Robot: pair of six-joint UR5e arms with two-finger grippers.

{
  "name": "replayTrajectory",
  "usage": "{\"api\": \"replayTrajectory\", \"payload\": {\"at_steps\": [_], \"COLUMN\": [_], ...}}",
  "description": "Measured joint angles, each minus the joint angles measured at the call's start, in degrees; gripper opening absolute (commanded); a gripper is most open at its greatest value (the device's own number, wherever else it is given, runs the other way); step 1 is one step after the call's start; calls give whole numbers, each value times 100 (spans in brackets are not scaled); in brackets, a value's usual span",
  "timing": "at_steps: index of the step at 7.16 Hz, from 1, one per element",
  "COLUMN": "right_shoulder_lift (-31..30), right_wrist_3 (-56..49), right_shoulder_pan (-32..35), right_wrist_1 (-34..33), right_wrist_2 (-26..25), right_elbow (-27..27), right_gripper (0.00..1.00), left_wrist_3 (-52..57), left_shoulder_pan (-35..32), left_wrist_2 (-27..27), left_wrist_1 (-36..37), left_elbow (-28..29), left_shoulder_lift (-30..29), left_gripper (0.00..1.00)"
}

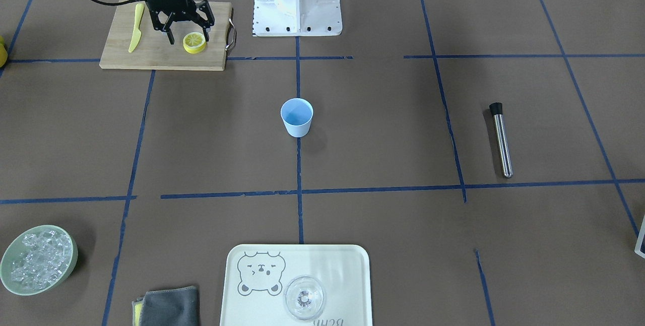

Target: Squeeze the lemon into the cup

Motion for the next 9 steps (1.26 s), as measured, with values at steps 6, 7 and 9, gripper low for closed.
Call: {"api": "replayTrajectory", "payload": {"at_steps": [6,7,9], "right_shoulder_lift": [52,60,134], "right_wrist_3": [14,15,10], "right_shoulder_pan": [-96,-112,-136], "right_wrist_1": [19,19,17], "right_wrist_2": [-34,-39,-40], "right_elbow": [-154,-157,-166], "right_gripper": [89,89,86], "left_wrist_3": [0,0,0], "left_shoulder_pan": [0,0,-3], "left_wrist_2": [0,2,4], "left_wrist_1": [-13,-11,-10], "left_elbow": [-1,-1,-3], "left_shoulder_lift": [21,24,25], "left_gripper": [100,100,100]}}
